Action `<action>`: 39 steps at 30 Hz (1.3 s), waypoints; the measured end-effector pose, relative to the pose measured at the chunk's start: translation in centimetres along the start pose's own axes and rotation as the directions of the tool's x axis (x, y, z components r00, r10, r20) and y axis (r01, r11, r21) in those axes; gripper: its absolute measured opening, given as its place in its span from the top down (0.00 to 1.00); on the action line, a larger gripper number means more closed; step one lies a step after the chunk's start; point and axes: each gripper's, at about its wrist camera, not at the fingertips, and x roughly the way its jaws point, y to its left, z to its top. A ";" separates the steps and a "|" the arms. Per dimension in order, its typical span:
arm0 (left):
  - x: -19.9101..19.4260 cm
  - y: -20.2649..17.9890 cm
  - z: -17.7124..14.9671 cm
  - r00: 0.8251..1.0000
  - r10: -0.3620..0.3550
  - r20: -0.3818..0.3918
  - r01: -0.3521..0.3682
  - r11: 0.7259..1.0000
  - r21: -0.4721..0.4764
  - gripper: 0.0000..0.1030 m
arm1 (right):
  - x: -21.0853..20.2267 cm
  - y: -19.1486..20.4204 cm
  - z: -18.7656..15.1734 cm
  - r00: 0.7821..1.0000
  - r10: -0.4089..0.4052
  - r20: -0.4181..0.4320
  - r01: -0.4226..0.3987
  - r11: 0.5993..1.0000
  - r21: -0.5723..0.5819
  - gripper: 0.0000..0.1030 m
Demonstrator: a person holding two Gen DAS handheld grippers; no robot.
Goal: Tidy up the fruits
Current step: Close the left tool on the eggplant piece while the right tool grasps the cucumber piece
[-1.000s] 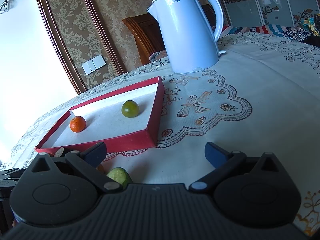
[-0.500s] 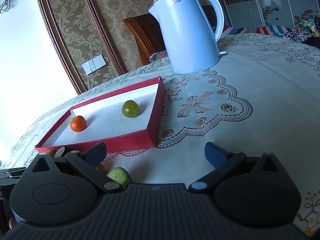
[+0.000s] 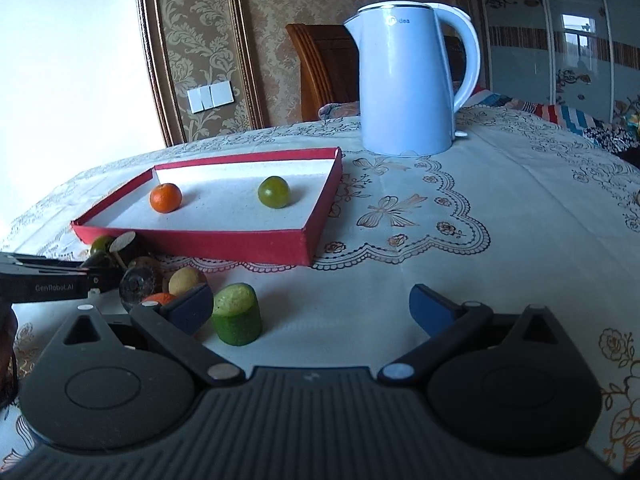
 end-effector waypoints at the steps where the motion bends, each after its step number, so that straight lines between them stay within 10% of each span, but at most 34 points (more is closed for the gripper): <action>1: 0.0 0.0 0.0 1.000 0.000 0.000 0.000 1.000 -0.001 0.68 | 0.1 0.3 0.0 1.000 -0.003 -0.006 0.003 1.000 -0.017 0.00; 11: 0.1 0.0 0.0 1.000 0.001 -0.001 -0.001 1.000 0.003 0.68 | 1.1 3.3 -0.2 0.998 -0.036 -0.051 0.026 0.981 -0.193 0.00; 39: 0.1 -0.1 0.0 1.000 0.002 -0.001 -0.002 1.000 0.005 0.68 | 2.8 5.0 0.2 0.994 0.014 -0.107 -0.043 0.961 -0.274 0.57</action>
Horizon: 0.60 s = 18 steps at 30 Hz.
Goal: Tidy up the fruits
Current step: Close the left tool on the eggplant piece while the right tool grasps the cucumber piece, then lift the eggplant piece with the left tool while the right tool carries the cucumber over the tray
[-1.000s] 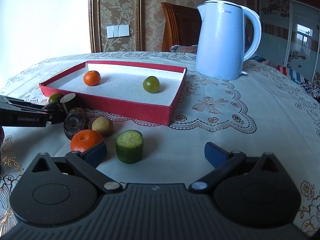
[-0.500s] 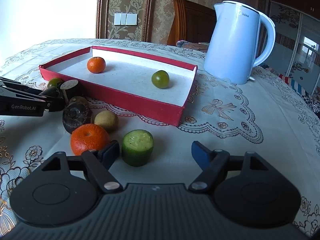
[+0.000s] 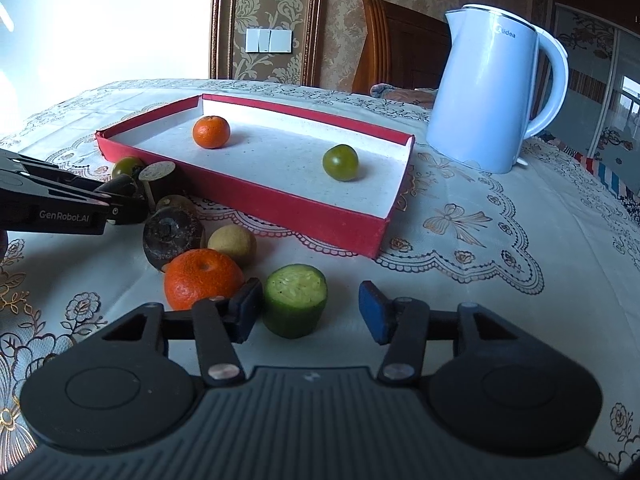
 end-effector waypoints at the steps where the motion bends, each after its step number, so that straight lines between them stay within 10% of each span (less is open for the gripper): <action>1: 0.0 0.0 0.0 1.000 0.000 0.000 0.000 1.000 0.000 0.68 | -0.1 0.1 0.0 1.000 0.010 0.002 -0.010 1.000 -0.008 0.60; 18: -1.4 0.3 0.0 0.996 -0.025 0.084 0.027 1.000 -0.016 0.69 | -1.7 0.2 0.6 0.993 -0.040 0.109 0.039 0.999 0.012 0.70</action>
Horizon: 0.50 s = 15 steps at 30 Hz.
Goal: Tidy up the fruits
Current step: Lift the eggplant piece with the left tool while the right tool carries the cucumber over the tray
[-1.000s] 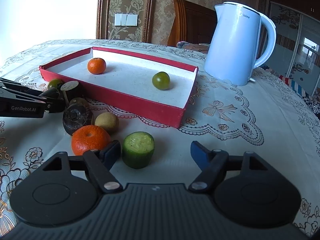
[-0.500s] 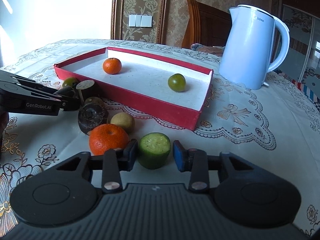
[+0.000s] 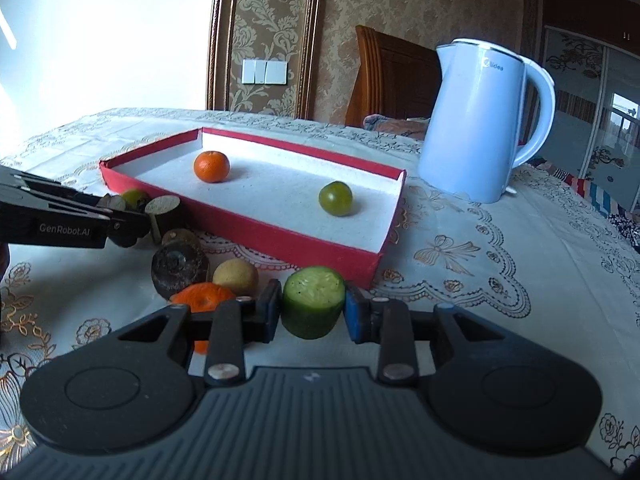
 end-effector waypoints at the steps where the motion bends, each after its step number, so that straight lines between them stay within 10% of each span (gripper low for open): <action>1: 0.0 0.0 0.0 1.000 0.001 0.003 -0.001 1.000 -0.003 0.69 | -0.1 0.0 0.2 1.000 -0.007 0.010 0.007 1.000 0.004 0.70; 15: -1.3 0.8 2.0 0.994 0.013 0.112 -0.009 0.999 -0.033 0.69 | 1.7 -1.0 3.4 0.997 -0.063 0.050 0.061 0.997 0.049 0.70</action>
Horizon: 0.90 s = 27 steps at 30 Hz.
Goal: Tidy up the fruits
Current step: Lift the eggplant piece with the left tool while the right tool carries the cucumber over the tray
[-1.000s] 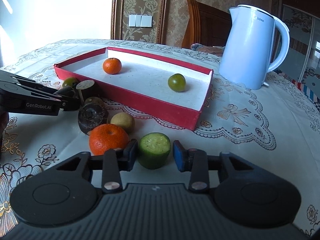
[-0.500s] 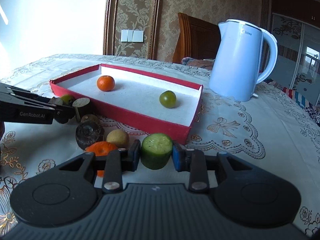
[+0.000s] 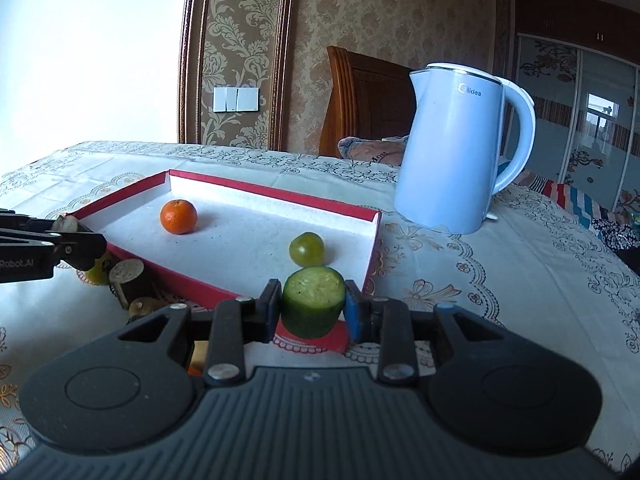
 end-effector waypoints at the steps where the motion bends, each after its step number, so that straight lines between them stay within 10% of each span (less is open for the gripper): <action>1: 0.3 0.0 0.3 1.000 0.009 0.001 -0.009 1.000 0.002 0.69 | 0.3 0.0 0.3 1.000 -0.006 0.002 0.006 1.000 0.004 0.70; 27: 12.6 -0.9 7.2 0.994 0.079 -0.076 -0.083 0.995 -0.048 0.69 | 14.3 -1.3 6.2 0.991 -0.058 -0.123 0.078 0.983 0.167 0.70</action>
